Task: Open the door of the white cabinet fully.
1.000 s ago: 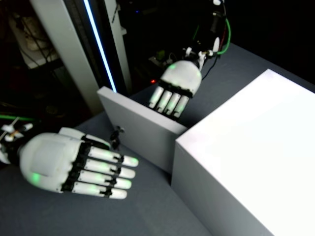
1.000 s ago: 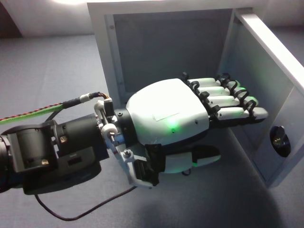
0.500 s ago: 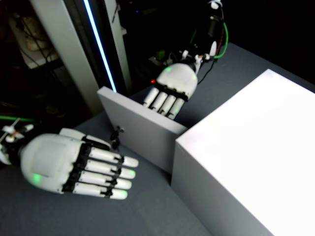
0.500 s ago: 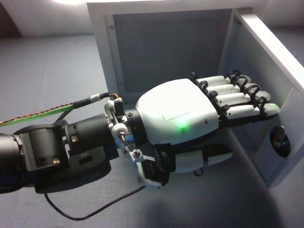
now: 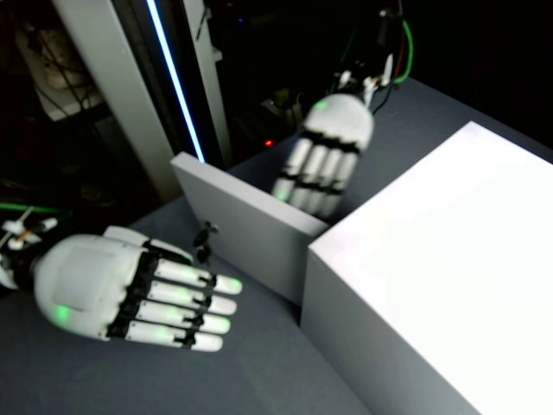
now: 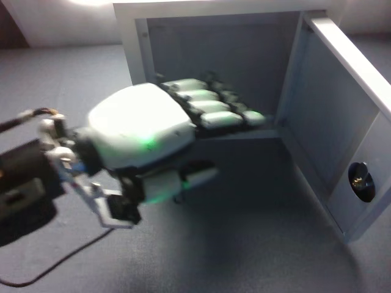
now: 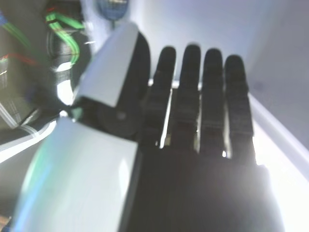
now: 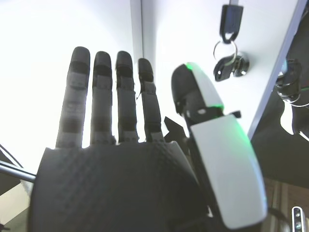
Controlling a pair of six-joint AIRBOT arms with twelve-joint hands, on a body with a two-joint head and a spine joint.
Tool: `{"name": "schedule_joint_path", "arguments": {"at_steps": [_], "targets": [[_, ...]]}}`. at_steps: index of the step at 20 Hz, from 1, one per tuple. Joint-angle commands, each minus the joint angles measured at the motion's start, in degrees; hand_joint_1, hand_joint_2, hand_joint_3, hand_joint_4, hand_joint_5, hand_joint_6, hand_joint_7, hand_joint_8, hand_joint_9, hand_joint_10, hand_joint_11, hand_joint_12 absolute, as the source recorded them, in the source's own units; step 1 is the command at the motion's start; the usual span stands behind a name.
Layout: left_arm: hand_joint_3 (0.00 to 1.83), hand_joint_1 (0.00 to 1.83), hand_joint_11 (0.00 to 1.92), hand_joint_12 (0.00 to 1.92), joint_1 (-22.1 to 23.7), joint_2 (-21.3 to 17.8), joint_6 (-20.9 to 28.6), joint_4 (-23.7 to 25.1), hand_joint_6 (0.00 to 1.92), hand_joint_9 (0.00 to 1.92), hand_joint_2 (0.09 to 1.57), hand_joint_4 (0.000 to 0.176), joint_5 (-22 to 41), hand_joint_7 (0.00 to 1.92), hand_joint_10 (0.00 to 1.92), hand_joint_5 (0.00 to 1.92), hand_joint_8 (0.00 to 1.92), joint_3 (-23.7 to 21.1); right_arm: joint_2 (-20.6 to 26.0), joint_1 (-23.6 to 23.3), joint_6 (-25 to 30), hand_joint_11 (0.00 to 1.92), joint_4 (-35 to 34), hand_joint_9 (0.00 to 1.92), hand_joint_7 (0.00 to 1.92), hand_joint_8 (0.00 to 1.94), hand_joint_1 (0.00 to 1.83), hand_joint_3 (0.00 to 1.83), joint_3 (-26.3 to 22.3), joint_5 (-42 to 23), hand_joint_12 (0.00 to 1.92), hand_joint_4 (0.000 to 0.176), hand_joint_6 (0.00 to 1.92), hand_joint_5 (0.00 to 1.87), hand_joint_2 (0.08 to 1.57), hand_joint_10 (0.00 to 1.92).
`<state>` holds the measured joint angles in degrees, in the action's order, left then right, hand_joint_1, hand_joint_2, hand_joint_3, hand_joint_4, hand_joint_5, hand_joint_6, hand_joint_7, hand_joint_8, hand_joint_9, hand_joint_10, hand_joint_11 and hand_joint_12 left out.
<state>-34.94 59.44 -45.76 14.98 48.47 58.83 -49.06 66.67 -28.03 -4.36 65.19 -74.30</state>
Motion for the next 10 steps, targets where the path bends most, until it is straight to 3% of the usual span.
{"name": "schedule_joint_path", "arguments": {"at_steps": [1,2,3,4,5,6,7,10], "targets": [[0.02,0.38,0.2,0.02,-0.38,-1.19,-0.7,-2.03,0.0,0.27,1.54,0.0,8.56,0.31,0.0,0.3,0.01,-0.42,0.72,-0.22,0.44,0.33,-2.82,0.36,0.4,0.0,0.66,0.0,0.03,-8.99,0.01,0.0,0.0,0.36,1.39,0.0],[0.01,0.32,0.23,0.03,-1.42,-2.41,-1.05,-3.96,0.0,0.27,1.54,0.0,9.46,0.3,0.0,0.3,0.0,-0.48,0.82,-0.15,0.43,0.31,-3.37,0.33,0.36,0.0,0.37,0.0,0.03,-9.74,0.0,0.0,0.0,0.33,1.38,0.0],[0.0,0.39,0.25,0.04,-2.75,-3.72,-1.46,-6.17,0.01,0.29,1.51,0.0,10.97,0.3,0.01,0.33,0.0,-0.67,0.88,-0.01,0.43,0.26,-3.92,0.29,0.34,0.0,0.3,0.0,0.04,-10.51,0.0,0.0,0.0,0.32,1.39,0.0],[0.0,0.4,0.38,0.72,-4.92,-5.92,-2.29,-9.24,0.0,0.56,1.46,0.0,13.84,0.44,0.03,0.31,0.01,-1.42,0.91,0.25,0.42,0.23,-4.7,0.27,0.32,0.0,0.38,0.0,0.0,-11.83,0.01,0.009,0.0,0.31,1.4,0.0],[0.0,0.4,0.38,0.72,-5.51,-6.56,-2.49,-10.19,0.0,0.56,1.46,0.0,14.94,0.44,0.03,0.31,0.01,-1.77,0.91,0.3,0.42,0.23,-4.9,0.27,0.32,0.0,0.38,0.0,-0.04,-12.17,0.01,0.009,0.0,0.31,1.4,0.0],[0.0,0.43,0.22,0.97,-6.91,-8.09,-2.65,-11.7,0.0,0.53,1.45,0.0,16.93,0.41,0.01,0.33,0.0,-2.37,0.92,0.38,0.42,0.25,-5.39,0.27,0.3,0.0,0.41,0.0,-0.11,-12.87,0.01,0.016,0.0,0.3,1.39,0.0],[0.01,0.42,0.01,0.6,-8.6,-9.83,-2.67,-13.41,0.0,0.23,1.48,0.0,19.23,0.25,0.01,0.26,0.0,-3.16,0.94,0.43,0.42,0.26,-5.79,0.25,0.25,0.0,0.45,0.0,-0.13,-13.28,0.02,0.0,0.0,0.28,1.39,0.0],[0.0,0.46,0.0,0.66,-12.83,-13.42,-2.7,-17.12,0.01,0.27,1.46,0.0,24.58,0.33,0.01,0.33,0.01,-4.82,0.99,0.64,0.42,0.34,-6.36,0.3,0.26,0.0,0.47,0.0,-0.14,-13.59,0.04,0.0,0.0,0.28,1.4,0.01]]}}
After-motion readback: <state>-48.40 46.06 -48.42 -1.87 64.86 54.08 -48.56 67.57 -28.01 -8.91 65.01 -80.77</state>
